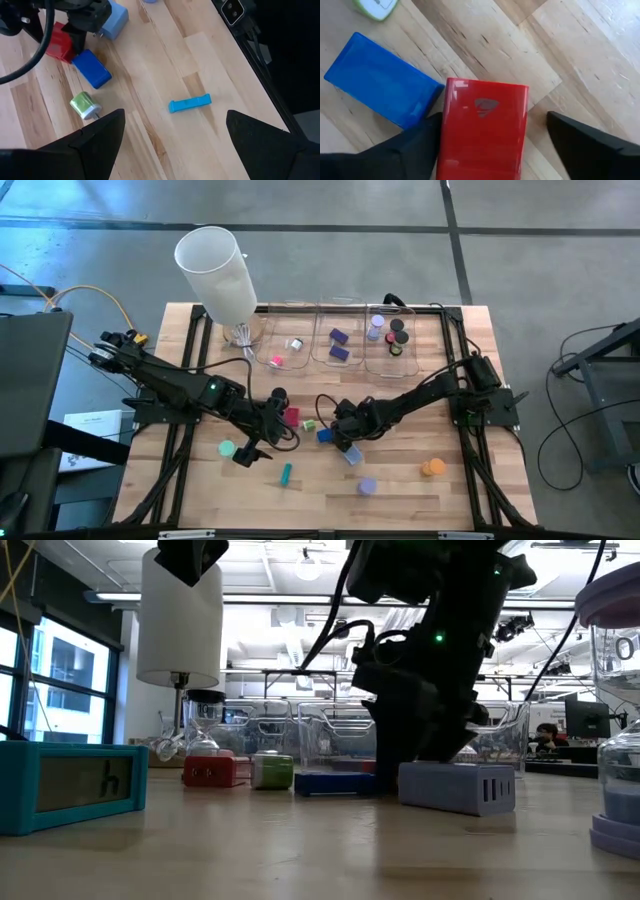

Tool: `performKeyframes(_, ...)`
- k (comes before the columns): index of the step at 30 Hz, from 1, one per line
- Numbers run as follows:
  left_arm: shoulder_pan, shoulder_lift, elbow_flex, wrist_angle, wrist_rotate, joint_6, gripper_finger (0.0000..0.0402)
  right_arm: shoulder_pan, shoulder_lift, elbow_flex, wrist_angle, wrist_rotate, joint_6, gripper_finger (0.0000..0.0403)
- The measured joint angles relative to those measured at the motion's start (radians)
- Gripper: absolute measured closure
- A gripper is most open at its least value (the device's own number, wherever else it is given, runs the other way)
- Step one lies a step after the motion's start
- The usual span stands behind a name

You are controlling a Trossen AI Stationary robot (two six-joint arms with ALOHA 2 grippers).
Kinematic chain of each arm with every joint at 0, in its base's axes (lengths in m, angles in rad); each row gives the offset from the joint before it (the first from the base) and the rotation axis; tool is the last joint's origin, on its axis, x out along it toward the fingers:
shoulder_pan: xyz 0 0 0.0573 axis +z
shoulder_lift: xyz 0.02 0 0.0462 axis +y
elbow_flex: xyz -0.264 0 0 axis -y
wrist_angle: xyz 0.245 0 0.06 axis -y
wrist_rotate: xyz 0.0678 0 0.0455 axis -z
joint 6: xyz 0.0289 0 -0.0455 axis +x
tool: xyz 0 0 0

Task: Pick & Place Office items
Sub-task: Put the right red charger adapter into the left transparent bin

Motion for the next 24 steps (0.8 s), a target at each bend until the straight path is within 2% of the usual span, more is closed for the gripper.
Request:
performKeyframes(6,-0.008,0.021,-0.001,-0.002,-0.002,-0.008,0.0061,0.000,0.000,-0.001,-0.002,-0.011,0.003,0.0207)
performKeyframes(17,-0.010,0.069,-0.002,-0.007,-0.023,0.027,0.0061,0.047,-0.065,0.020,-0.027,-0.030,-0.024,0.0208)
performKeyframes(24,0.005,0.068,-0.002,-0.011,-0.038,0.116,0.0061,0.086,-0.145,0.057,-0.021,0.041,-0.087,0.0208)
